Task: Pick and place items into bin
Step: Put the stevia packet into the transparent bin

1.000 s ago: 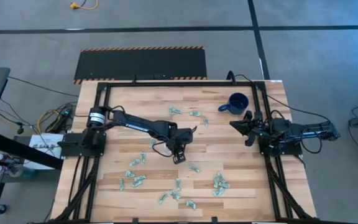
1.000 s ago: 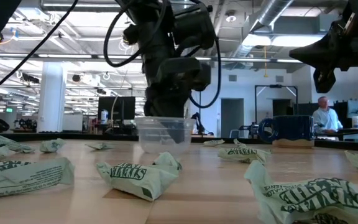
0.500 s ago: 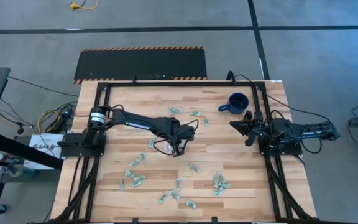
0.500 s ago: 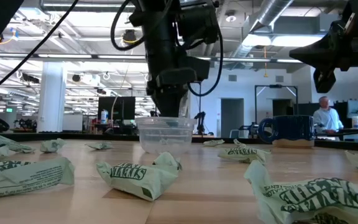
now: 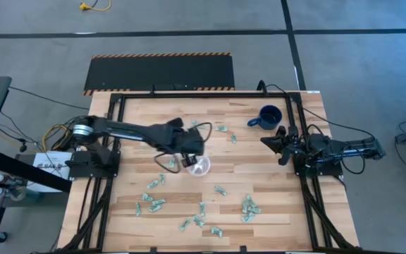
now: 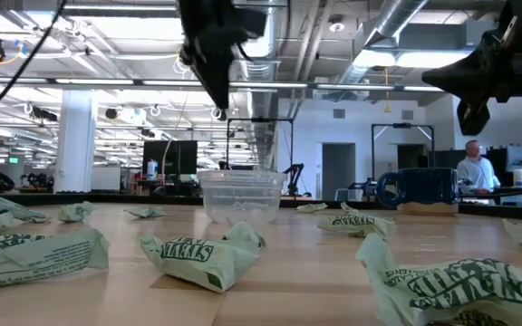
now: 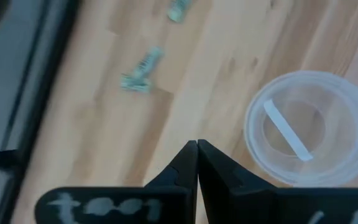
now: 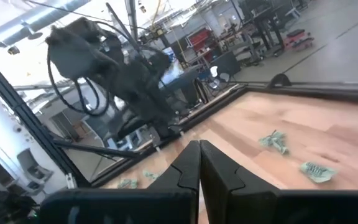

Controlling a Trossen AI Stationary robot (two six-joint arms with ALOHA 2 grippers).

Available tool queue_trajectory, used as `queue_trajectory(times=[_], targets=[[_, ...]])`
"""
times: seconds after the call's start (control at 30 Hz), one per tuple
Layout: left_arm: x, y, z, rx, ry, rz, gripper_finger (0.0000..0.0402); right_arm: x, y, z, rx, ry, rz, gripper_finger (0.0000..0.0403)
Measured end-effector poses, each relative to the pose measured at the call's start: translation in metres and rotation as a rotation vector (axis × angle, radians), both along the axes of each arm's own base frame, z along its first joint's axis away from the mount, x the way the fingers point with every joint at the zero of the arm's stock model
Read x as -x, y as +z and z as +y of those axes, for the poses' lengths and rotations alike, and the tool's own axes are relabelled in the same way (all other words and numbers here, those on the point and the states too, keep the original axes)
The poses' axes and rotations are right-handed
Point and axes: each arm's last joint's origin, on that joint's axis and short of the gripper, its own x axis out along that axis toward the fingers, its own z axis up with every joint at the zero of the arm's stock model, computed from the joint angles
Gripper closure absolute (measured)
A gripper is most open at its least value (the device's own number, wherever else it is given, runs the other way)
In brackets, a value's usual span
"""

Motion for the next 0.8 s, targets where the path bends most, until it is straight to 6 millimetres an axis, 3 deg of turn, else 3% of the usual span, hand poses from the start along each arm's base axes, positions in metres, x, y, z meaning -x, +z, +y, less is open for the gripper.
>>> queue_trajectory(times=[0.13, 0.27, 0.53, 0.8], targets=[[0.039, 0.02, -0.013, -0.062, 0.029, -0.138, 0.04, 0.001, 0.007, 0.002, -0.002, 0.087, -0.038, 0.0403], [0.08, 0.017, -0.024, -0.056, 0.04, -0.323, 0.04, 0.002, 0.017, 0.004, 0.005, 0.151, -0.129, 0.0403], [0.133, -0.032, -0.036, 0.102, -0.061, -0.629, 0.04, 0.001, 0.021, 0.006, 0.008, 0.201, -0.054, 0.0403], [0.148, -0.068, -0.038, 0.225, -0.157, -0.688, 0.04, -0.013, 0.047, 0.017, 0.009, 0.284, 0.074, 0.0403]])
